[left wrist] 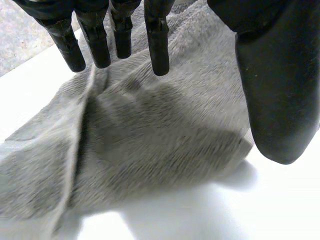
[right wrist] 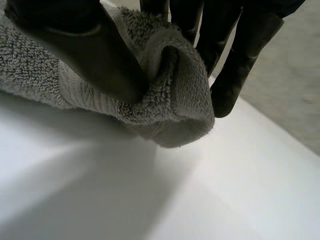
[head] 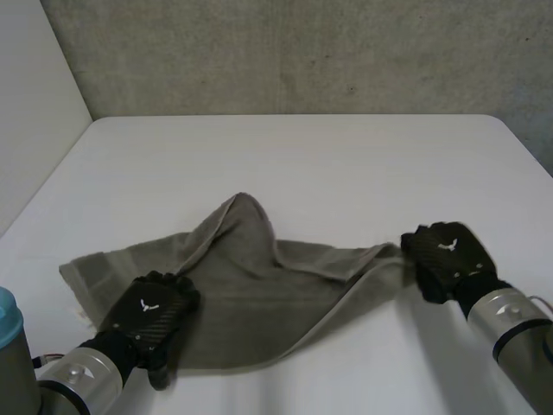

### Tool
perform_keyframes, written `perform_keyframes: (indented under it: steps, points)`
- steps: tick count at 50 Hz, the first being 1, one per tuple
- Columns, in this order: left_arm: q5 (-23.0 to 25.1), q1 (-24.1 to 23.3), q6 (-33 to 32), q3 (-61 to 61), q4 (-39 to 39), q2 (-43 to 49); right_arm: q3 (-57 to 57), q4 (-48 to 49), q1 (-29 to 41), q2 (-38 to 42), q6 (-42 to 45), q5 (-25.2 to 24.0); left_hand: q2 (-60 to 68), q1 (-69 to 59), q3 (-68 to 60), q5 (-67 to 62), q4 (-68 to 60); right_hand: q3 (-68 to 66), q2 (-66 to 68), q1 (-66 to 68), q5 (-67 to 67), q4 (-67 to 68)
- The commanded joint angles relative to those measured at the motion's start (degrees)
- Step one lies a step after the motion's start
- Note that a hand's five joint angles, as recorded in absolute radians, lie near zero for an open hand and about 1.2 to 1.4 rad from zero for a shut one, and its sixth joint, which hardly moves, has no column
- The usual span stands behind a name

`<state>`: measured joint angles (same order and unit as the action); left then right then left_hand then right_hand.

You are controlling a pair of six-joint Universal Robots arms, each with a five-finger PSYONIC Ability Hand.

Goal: Fold the towel.

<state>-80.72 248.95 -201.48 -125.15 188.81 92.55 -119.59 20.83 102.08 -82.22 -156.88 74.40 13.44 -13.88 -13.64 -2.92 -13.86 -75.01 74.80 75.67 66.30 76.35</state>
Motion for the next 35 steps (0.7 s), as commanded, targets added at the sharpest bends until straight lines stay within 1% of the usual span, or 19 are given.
perform_keyframes:
  steps: [1,6,10,23,25,27,28,29,31,33,35]
  points:
    - [0.22,1.27,0.12,0.09,0.33,-0.36,0.94,1.76,-2.15,-0.22,0.08,2.24,-3.39,3.84,3.59,2.87,3.81,-4.99,5.2,4.33,3.7,3.65]
    - [0.22,1.36,0.21,0.35,0.68,0.17,0.85,1.76,-2.06,-0.14,0.08,2.15,-2.88,3.33,3.09,2.37,3.31,-4.99,5.2,4.33,3.7,3.65]
    - [0.04,1.28,0.12,0.18,3.22,1.92,0.5,1.76,-1.71,-0.14,0.08,1.98,-0.21,0.65,0.41,-0.31,0.63,-4.99,5.2,4.33,3.7,3.65]
    - [-0.31,1.36,-0.06,0.7,4.46,5.45,0.06,1.76,-1.36,-0.05,0.17,1.36,0.31,0.14,-0.11,-0.83,0.11,-4.99,5.2,4.33,3.7,3.65]
    - [-0.22,1.36,-0.06,0.88,4.99,6.06,-0.11,1.76,-1.36,-0.05,0.35,1.27,1.99,-1.54,-1.79,-2.51,-1.57,-4.99,5.2,4.33,3.7,3.65]
    - [-0.14,1.28,-0.06,1.31,6.56,8.16,-0.11,1.76,-1.36,-0.05,0.35,1.19,8.35,-7.91,-8.15,-8.87,-7.93,-4.99,5.2,4.33,3.7,3.65]
    - [-0.13,1.28,-0.06,1.32,6.57,8.17,-0.2,1.76,-1.45,-0.05,0.35,1.19,8.39,-7.94,-8.18,-8.9,-7.96,-4.99,5.2,4.33,3.7,3.65]
    - [-0.13,1.01,-0.14,1.58,7.09,8.95,-0.29,1.85,-1.45,-0.05,0.35,1.19,12.05,-11.6,-11.85,-12.56,-11.63,-4.99,5.2,4.33,3.7,3.65]
    - [-0.13,1.01,-0.14,1.58,7.1,8.96,-0.38,1.94,-1.36,0.04,0.35,1.19,12.09,-11.64,-11.88,-12.6,-11.66,-4.99,5.2,4.33,3.7,3.65]
    - [0.04,0.92,-0.06,2.72,7.27,10.54,-0.47,1.94,-1.36,0.13,0.35,1.19,19.96,-19.51,-19.76,-20.47,-19.54,-4.99,5.2,4.33,3.7,3.65]
    - [0.04,0.84,0.03,2.98,7.27,10.81,-0.47,1.94,-1.36,0.13,0.43,1.19,21.66,-21.21,-21.46,-22.17,-21.24,-4.99,5.2,4.33,3.7,3.65]
